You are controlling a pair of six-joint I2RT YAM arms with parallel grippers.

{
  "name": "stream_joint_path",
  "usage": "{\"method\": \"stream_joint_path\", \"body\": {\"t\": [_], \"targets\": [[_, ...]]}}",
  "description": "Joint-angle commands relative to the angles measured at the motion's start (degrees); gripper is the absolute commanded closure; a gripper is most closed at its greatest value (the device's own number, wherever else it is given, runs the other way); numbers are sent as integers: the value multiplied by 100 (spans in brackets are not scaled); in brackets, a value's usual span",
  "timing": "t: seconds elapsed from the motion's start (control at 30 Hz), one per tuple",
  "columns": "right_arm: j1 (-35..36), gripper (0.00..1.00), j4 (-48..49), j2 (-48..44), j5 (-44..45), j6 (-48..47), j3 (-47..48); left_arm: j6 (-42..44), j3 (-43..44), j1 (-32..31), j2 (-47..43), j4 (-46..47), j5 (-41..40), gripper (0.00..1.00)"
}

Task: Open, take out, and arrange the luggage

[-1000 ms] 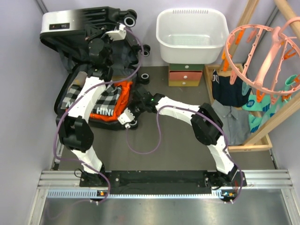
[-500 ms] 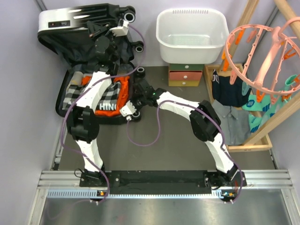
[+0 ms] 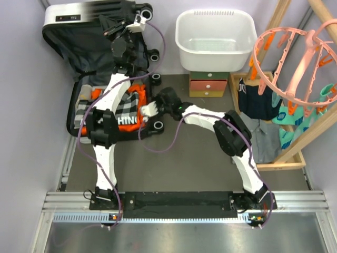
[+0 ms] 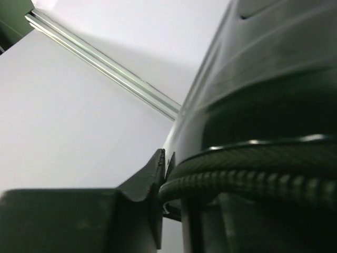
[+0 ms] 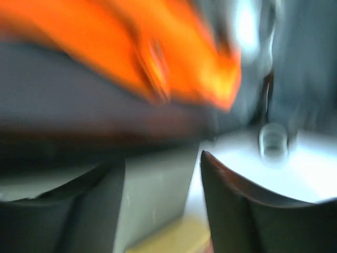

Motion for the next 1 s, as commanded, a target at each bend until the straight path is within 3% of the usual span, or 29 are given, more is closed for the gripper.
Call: {"method": "stream_joint_path", "body": {"t": [0.0,0.03,0.13,0.23,0.33,0.37,0.47,0.63,0.77,0.97], "targets": [[-731,38,1541,-514,1748,957,-449,-266,71,6,484,79,300,72],[-722,37,1611,-603,1749,992,-598,-274,19,5,466,114,283,56],[-652,36,1516,-876,1670,1167,-783,-493,-289,14,291,-165,274,32],[-520,35,1419,-1139,1617,1177,-1063,-923,-439,-3,107,-648,186,16],[-380,34,1647,-1385,1617,1159,-1406,-1573,-483,-30,-121,-1237,133,8],[-327,34,1534,-1438,1599,1159,-1434,-2062,-309,-30,-166,-2066,186,2],[-151,34,1401,-1675,1591,1256,-1592,-2855,323,31,-106,-2942,318,1],[69,34,1173,-2264,1030,1886,-2075,-2937,947,181,219,-2207,2,1],[323,34,672,-2677,546,2503,-2190,-3349,2100,295,668,-2556,-25,1],[895,34,575,-2722,246,2978,-2322,-3359,2137,339,914,-3260,301,1]]}}
